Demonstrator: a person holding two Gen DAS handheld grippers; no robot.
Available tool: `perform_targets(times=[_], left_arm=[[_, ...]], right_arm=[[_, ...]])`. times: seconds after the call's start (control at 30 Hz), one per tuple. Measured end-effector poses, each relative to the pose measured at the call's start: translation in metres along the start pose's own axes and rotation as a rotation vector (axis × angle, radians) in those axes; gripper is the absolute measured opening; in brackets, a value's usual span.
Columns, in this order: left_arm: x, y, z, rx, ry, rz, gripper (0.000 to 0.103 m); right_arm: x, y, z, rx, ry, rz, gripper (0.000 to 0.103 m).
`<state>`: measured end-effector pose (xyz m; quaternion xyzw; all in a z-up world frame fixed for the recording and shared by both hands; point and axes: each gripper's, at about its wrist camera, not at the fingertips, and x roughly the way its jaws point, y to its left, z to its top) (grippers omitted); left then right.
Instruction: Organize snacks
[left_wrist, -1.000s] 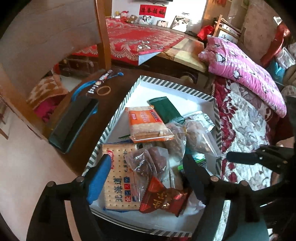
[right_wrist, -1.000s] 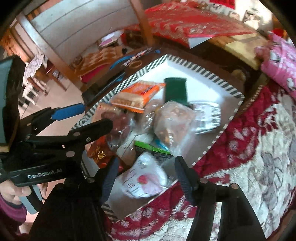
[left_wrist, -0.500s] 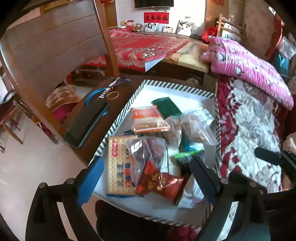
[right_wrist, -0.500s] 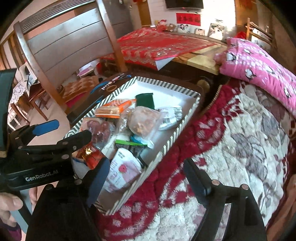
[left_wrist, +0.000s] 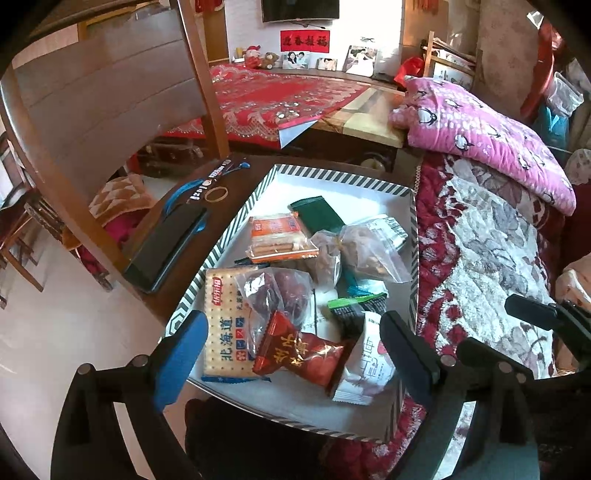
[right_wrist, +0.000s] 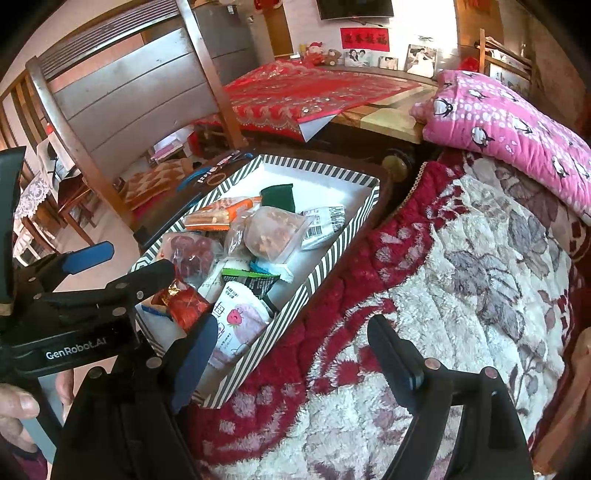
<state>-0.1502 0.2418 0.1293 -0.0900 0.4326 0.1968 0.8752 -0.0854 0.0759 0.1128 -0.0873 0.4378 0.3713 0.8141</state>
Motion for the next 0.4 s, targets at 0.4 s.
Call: perform_targets(times=[0.4], left_arm=[[-0.0015,-0.0061,0.0005,0.018,-0.015,-0.012,0.094]], right_arm=[[-0.0004,-0.0029,-0.0021,0.003,0.01,-0.004,0.086]])
